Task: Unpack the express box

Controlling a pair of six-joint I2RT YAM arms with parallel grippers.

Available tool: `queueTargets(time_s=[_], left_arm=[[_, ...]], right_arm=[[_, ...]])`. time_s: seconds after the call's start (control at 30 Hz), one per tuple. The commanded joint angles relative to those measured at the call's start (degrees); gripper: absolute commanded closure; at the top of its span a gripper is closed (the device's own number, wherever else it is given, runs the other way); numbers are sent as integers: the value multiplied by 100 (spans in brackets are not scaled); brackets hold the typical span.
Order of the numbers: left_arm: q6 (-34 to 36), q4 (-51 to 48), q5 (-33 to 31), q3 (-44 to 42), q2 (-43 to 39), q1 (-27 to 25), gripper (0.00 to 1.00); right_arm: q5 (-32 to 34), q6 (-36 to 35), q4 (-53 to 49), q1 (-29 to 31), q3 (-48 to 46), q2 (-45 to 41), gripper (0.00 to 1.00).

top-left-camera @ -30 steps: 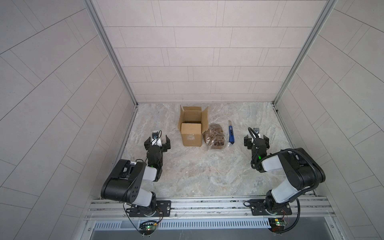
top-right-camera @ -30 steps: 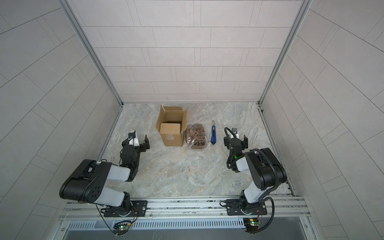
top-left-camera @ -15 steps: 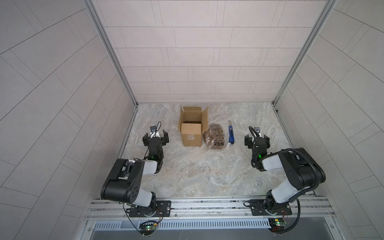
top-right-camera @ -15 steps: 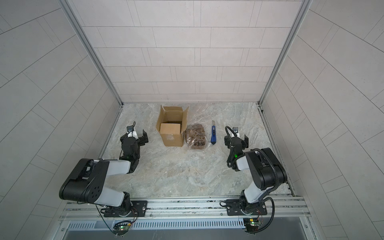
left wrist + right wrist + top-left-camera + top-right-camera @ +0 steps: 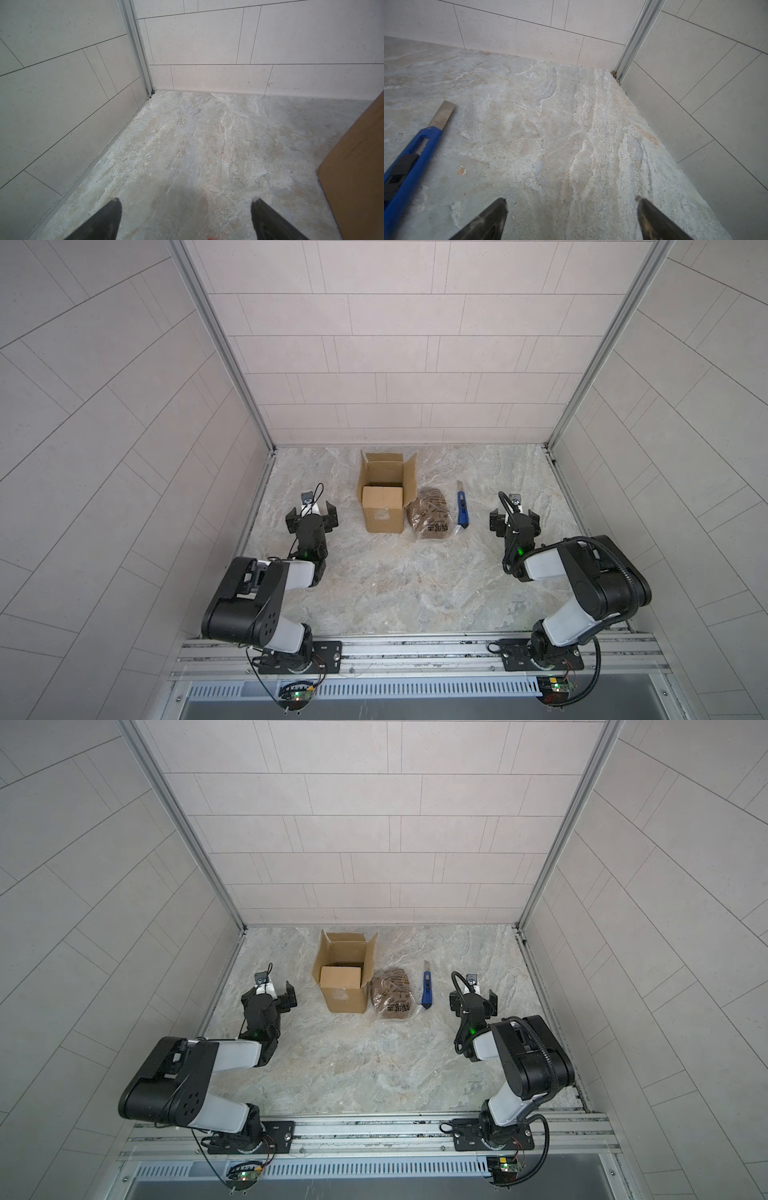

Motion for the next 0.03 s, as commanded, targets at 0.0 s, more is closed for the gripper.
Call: queueTargets(time_s=[0.0], left_arm=[[-22, 77, -28, -6, -32, -10, 0]], right_arm=[[-15, 48, -36, -27, 50, -86, 0]])
